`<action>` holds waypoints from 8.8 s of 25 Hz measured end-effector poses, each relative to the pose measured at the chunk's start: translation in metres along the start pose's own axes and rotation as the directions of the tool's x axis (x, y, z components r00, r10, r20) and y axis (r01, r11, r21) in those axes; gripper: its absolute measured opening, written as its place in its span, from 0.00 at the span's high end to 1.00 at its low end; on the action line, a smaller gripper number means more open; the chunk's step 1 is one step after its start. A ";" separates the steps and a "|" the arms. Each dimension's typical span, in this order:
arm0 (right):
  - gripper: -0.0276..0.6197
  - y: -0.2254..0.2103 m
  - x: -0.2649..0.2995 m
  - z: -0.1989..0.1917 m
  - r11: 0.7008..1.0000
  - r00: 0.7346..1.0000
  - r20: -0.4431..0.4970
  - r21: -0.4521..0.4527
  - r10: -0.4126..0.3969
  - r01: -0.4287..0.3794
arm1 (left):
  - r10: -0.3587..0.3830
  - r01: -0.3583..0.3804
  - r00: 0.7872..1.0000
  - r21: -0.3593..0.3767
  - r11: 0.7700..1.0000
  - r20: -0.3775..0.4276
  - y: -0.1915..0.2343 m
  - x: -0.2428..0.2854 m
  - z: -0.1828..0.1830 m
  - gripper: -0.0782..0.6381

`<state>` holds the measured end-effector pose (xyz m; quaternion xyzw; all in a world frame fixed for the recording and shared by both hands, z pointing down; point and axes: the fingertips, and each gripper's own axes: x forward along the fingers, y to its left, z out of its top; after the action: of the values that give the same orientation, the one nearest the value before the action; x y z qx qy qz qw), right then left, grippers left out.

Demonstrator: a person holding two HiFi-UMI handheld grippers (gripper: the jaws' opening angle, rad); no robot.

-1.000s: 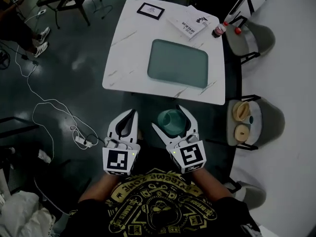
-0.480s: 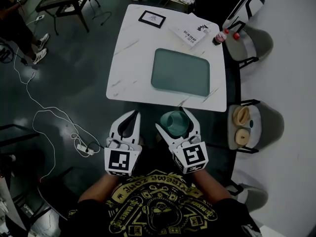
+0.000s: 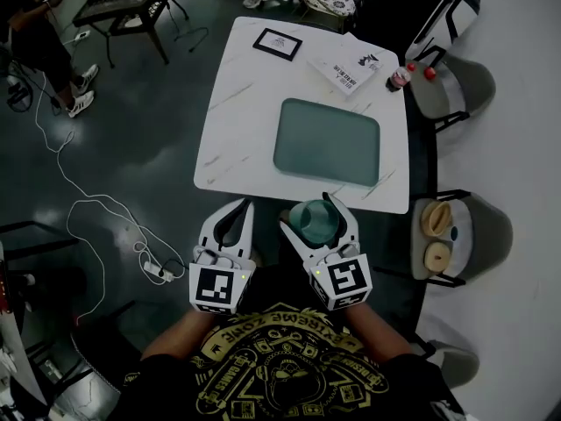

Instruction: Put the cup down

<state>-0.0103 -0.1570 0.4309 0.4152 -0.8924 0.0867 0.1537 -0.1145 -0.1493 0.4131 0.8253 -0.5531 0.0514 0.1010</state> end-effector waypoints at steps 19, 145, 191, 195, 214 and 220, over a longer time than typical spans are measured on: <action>0.34 -0.103 0.036 0.012 1.000 1.000 0.021 0.016 -0.008 0.008 | 0.020 -0.020 1.000 0.010 1.000 -0.017 -0.015 0.094 0.014 0.88; 0.76 -0.147 0.042 -0.041 0.981 0.983 -0.032 0.070 -0.179 0.181 | -0.020 0.023 0.992 0.028 0.999 -0.126 -0.013 0.153 -0.022 0.88; 0.95 -0.058 -0.129 -0.027 0.998 0.998 0.024 -0.035 -0.055 0.056 | 0.033 -0.035 0.999 -0.030 0.999 -0.036 -0.137 -0.016 0.002 0.88; 0.95 -0.058 -0.154 -0.042 1.000 1.000 0.022 -0.029 -0.004 0.005 | 0.089 -0.091 0.993 -0.027 0.995 -0.075 -0.164 -0.033 -0.014 0.88; 0.95 -0.003 -0.188 -0.060 0.999 0.999 -0.024 -0.030 -0.043 0.042 | -0.012 0.015 0.996 0.026 1.000 -0.085 -0.179 -0.084 -0.035 0.88; 0.95 0.012 -0.188 -0.067 0.997 0.996 -0.045 0.004 -0.075 0.075 | -0.062 0.064 0.995 0.018 0.998 -0.083 -0.172 -0.086 -0.037 0.88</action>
<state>0.1083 0.0040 0.4285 0.4467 -0.8724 0.0925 0.1755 0.0119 0.0000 0.4138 0.8407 -0.5215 0.0879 0.1167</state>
